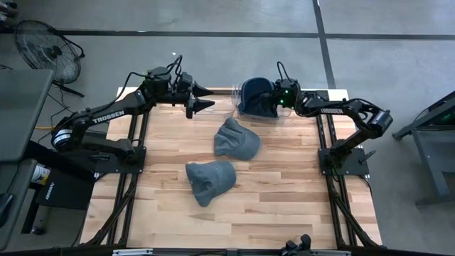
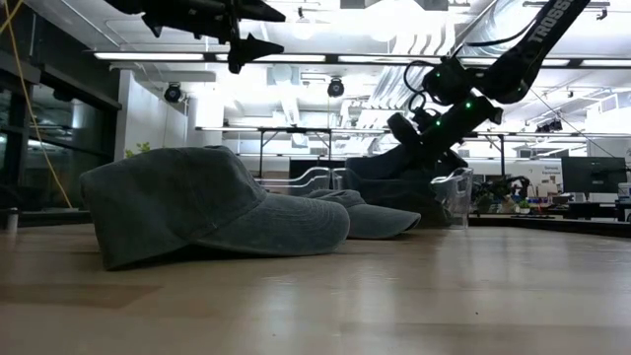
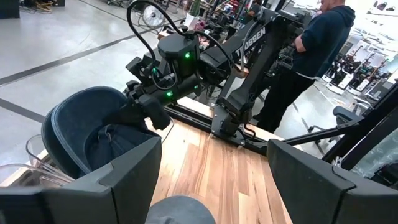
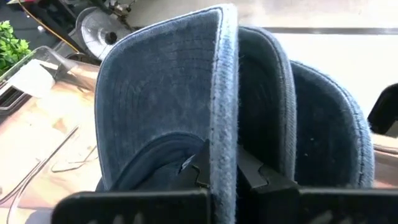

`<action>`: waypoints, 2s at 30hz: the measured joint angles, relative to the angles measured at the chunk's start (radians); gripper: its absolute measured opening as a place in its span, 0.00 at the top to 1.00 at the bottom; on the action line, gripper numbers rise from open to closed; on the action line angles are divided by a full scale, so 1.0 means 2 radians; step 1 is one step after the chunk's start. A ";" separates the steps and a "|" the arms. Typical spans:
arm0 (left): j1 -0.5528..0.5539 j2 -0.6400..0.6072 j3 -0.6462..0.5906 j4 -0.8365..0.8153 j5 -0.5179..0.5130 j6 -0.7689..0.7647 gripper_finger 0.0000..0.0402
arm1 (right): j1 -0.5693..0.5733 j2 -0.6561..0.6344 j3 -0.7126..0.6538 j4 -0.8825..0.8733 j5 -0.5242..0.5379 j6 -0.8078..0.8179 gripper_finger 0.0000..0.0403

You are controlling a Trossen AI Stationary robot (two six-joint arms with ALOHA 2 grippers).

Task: Pick & Place hat
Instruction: Put the blue cap into the right transparent bin, then put the top gray cap into the left transparent bin

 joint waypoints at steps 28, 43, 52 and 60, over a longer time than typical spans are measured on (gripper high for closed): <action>0.000 0.000 0.000 0.001 0.000 0.000 0.28 | -0.017 -0.107 -0.004 -0.058 -0.018 0.011 0.64; 0.000 0.000 0.001 0.001 0.002 0.000 0.28 | -0.040 -0.189 -0.003 -0.107 -0.003 -0.001 0.65; 0.000 0.000 0.001 -0.021 0.002 0.026 0.28 | -0.015 -0.253 -0.002 -0.108 -0.086 -0.003 0.70; 0.000 0.000 0.001 -0.076 0.000 0.044 0.28 | 0.068 -0.303 -0.002 -0.145 -0.079 0.047 0.74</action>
